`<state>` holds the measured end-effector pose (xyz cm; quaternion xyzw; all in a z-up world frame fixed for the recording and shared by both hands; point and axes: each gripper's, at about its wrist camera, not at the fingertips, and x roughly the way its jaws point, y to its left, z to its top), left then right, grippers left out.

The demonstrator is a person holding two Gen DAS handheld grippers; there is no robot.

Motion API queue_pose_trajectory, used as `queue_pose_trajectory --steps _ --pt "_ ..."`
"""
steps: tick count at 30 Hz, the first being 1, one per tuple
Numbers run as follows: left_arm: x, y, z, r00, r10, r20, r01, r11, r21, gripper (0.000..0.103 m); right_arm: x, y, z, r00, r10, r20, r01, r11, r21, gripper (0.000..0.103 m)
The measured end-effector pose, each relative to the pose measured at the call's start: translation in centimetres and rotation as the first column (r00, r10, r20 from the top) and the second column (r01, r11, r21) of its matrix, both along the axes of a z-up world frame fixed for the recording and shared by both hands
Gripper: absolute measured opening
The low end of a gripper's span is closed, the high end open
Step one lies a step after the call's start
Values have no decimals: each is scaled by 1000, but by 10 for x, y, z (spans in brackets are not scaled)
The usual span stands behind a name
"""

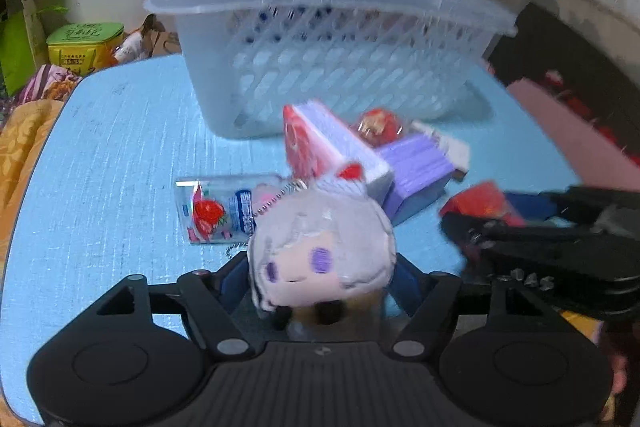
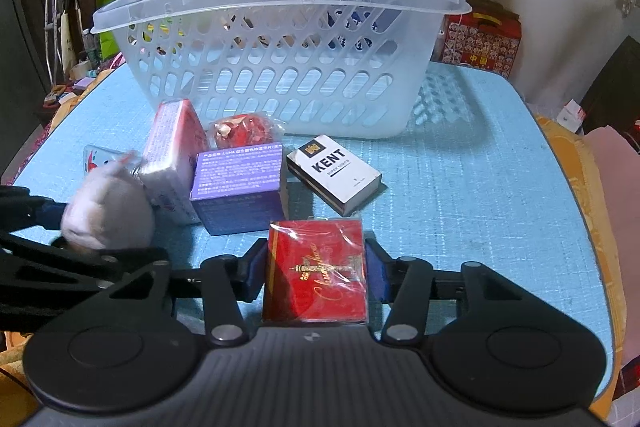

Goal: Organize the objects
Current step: 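Grasp the red square packet with the right gripper while the left gripper grasps the white plush doll, then lift both held items over the clear basket while both grippers open to drop them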

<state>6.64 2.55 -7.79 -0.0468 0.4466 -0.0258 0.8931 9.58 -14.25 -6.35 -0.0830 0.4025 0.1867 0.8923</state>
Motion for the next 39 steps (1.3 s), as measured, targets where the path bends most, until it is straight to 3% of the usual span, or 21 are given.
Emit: queue_pose_trajectory --steps 4,6,10,17,21,24,28,31,33,37,38,39 --pt "-1 7 4 1000 18 17 -17 1000 -23 69 -4 -4 7 999 -9 37 9 1000 1 53" --pt "-6 8 11 998 28 59 -28 1000 -3 69 -5 -9 14 998 -20 61 19 1000 21 53" --pt "-19 17 28 988 35 149 -31 999 -29 69 -11 -19 26 993 -35 115 30 998 46 53" --pt "-42 29 61 944 30 328 -15 999 -49 69 -25 -33 52 970 -31 241 8 996 93 53" --pt "-46 34 84 911 38 412 -1 996 -90 69 -31 -42 86 950 -43 310 -16 982 186 53" --pt "-31 33 104 890 33 455 15 995 -101 69 -21 -35 117 925 -55 376 -35 973 230 53" --pt "23 23 122 885 13 465 26 997 -77 69 17 -7 136 901 -38 433 -54 978 199 53" --pt "77 23 120 895 56 442 -29 997 -68 69 66 19 127 908 -52 417 -7 990 138 53" --pt "102 25 115 903 86 421 -66 996 -62 69 87 24 117 919 -59 389 3 990 144 53" --pt "125 32 102 903 117 413 -92 992 -82 71 107 26 99 932 -58 357 -1 986 164 55" --pt "125 31 100 899 103 426 -83 994 -65 74 111 27 96 940 -49 339 -8 986 164 60" --pt "125 30 97 894 93 437 -90 996 -28 86 111 27 95 941 -51 335 -7 985 171 64"
